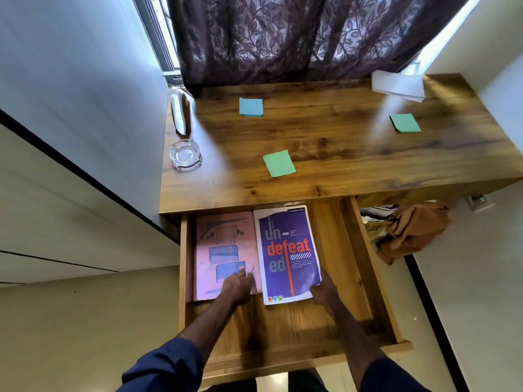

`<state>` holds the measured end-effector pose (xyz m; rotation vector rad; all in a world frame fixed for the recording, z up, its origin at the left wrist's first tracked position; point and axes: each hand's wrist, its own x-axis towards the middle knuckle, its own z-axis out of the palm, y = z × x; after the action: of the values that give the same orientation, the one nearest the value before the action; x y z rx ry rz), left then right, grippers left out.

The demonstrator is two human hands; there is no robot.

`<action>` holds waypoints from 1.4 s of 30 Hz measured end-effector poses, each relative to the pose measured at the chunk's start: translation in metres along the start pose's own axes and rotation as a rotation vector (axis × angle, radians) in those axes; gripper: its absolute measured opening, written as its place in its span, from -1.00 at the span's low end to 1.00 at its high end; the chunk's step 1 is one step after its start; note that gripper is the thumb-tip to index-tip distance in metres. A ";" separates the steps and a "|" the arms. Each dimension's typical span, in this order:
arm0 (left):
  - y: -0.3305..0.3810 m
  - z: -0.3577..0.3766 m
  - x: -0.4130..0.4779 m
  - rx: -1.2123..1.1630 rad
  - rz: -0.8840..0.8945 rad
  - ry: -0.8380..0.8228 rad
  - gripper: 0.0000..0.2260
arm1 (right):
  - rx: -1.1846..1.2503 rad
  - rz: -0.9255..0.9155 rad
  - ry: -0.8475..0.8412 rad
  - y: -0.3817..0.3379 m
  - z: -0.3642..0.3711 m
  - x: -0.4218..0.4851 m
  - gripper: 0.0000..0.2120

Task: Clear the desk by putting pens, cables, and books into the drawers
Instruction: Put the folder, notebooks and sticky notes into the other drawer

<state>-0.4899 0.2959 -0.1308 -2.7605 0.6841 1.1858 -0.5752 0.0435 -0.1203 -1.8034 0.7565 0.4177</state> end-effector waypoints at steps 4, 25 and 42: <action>-0.002 -0.003 -0.003 0.003 0.024 -0.006 -0.56 | -0.159 0.062 0.022 0.009 0.002 0.011 -0.46; 0.179 -0.051 -0.044 -0.143 0.244 0.457 -0.59 | -0.247 -0.349 0.492 0.012 -0.146 -0.117 -0.62; 0.483 -0.025 -0.056 -0.154 0.402 0.469 -0.78 | -0.280 -0.458 0.618 0.164 -0.389 -0.192 -0.71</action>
<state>-0.7103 -0.1233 -0.0178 -3.1643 1.2882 0.6400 -0.8571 -0.2980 0.0186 -2.3296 0.6816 -0.3748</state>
